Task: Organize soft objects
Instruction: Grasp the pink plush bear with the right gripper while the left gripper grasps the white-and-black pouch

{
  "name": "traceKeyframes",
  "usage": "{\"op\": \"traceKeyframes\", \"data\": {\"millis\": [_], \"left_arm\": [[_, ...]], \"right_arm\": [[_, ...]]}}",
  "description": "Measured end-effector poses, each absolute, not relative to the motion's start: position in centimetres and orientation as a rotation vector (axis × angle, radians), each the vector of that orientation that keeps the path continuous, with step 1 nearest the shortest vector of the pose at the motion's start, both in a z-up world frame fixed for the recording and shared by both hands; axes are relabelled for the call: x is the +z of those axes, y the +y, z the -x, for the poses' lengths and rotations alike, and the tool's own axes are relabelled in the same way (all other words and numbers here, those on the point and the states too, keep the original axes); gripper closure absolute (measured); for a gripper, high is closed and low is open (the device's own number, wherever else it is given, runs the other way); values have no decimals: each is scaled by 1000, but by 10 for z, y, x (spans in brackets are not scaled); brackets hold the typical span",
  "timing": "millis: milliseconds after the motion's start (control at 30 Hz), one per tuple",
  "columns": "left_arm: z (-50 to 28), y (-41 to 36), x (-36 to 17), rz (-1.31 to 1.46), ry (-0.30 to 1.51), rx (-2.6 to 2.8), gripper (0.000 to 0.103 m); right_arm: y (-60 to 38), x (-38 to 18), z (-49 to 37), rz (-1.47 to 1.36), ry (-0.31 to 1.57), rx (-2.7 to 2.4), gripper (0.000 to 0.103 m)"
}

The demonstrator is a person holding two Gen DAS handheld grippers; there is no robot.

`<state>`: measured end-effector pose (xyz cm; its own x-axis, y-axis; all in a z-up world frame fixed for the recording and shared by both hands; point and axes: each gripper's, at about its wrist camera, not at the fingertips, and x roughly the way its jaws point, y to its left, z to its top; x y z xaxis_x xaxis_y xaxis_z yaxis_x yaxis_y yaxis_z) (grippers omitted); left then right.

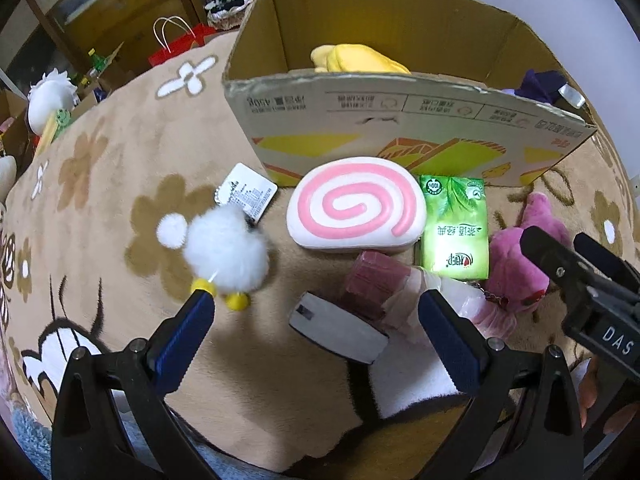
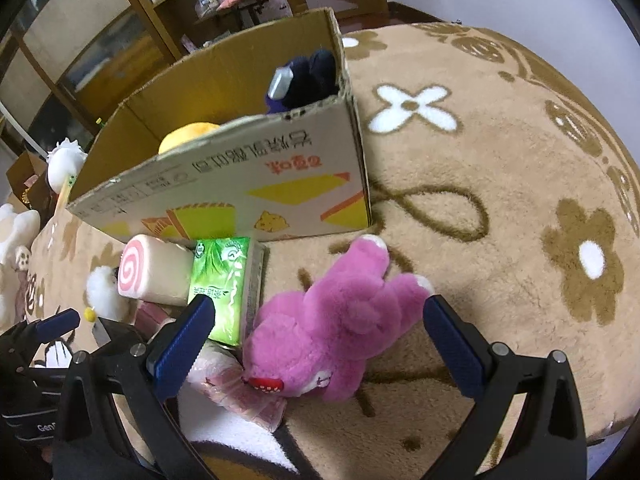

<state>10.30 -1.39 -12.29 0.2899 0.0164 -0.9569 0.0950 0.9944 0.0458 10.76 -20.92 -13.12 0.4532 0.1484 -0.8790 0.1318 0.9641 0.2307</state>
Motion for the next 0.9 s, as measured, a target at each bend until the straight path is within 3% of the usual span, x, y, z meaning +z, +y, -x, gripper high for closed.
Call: {"op": "traceKeyframes", "data": {"millis": [267, 433, 567, 667, 900], "left_arm": [[-103, -17, -138, -116, 1352, -60, 17], [-104, -17, -145, -97, 1379, -60, 39], [-106, -13, -148, -74, 1377, -61, 46], [-108, -10, -152, -62, 1394, -67, 57], [-106, -11, -151, -70, 1391, -57, 59]], "right_arm": [[-210, -148, -114, -316, 1187, 9, 0], [-208, -160, -123, -303, 1224, 3, 2], [-207, -165, -129, -289, 1225, -13, 5], [-206, -165, -132, -280, 1225, -24, 8], [-210, -168, -134, -263, 1215, -10, 14]]}}
